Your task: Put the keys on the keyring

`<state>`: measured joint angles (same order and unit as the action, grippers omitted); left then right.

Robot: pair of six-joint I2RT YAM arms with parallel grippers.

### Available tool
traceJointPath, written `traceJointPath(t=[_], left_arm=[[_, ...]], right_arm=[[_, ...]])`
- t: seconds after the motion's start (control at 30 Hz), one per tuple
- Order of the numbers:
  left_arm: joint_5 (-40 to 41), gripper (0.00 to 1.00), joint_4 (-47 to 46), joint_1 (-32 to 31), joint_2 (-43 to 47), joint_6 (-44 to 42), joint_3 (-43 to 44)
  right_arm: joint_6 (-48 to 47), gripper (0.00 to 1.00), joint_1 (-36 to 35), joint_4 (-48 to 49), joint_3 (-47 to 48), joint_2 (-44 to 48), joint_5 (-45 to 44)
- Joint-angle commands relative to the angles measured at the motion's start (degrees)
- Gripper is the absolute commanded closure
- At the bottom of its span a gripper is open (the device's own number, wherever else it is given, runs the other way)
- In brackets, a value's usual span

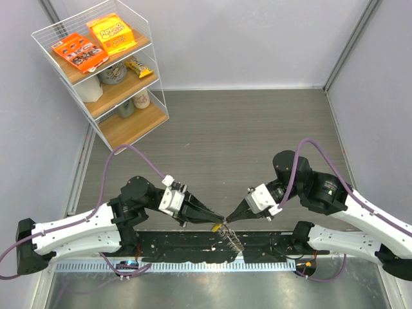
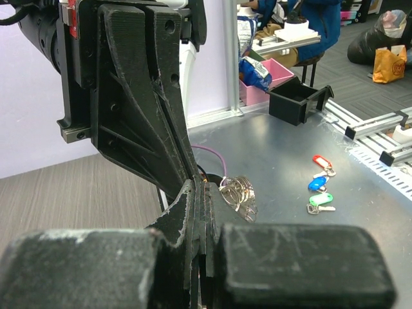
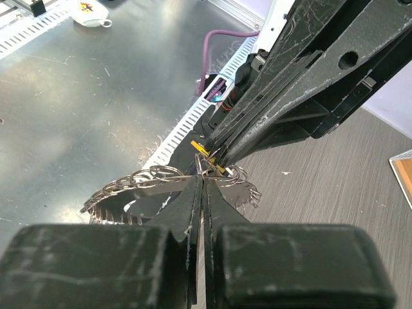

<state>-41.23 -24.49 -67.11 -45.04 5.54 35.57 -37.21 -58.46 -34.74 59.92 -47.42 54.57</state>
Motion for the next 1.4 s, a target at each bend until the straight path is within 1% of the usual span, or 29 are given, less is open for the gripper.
traceJointPath(t=[0.0,0.53,1.07,1.2,1.37], left_arm=[[-0.3,1.00,-1.3,-0.2,0.1,-0.5,2.3],[-2.4,1.00,-1.2,-0.2,0.6,0.0,1.9],[-2.9,1.00,-1.5,-0.4,0.2,0.0,1.7],[-2.9,1.00,-1.7,-0.6,0.2,0.1,1.4],[-2.0,1.00,-1.0,-0.5,0.0,-0.4,1.5]], right_arm=[[-0.8,0.95,-0.8,2.4,3.2,-0.7,0.3],[-0.4,0.94,-1.0,2.6,3.1,-0.5,-2.7],[3.6,0.95,-1.0,7.1,1.5,2.7,-5.0],[5.7,0.94,-1.0,9.5,0.7,3.7,-7.0],[9.6,0.94,-1.0,15.8,-1.7,5.9,-10.6]])
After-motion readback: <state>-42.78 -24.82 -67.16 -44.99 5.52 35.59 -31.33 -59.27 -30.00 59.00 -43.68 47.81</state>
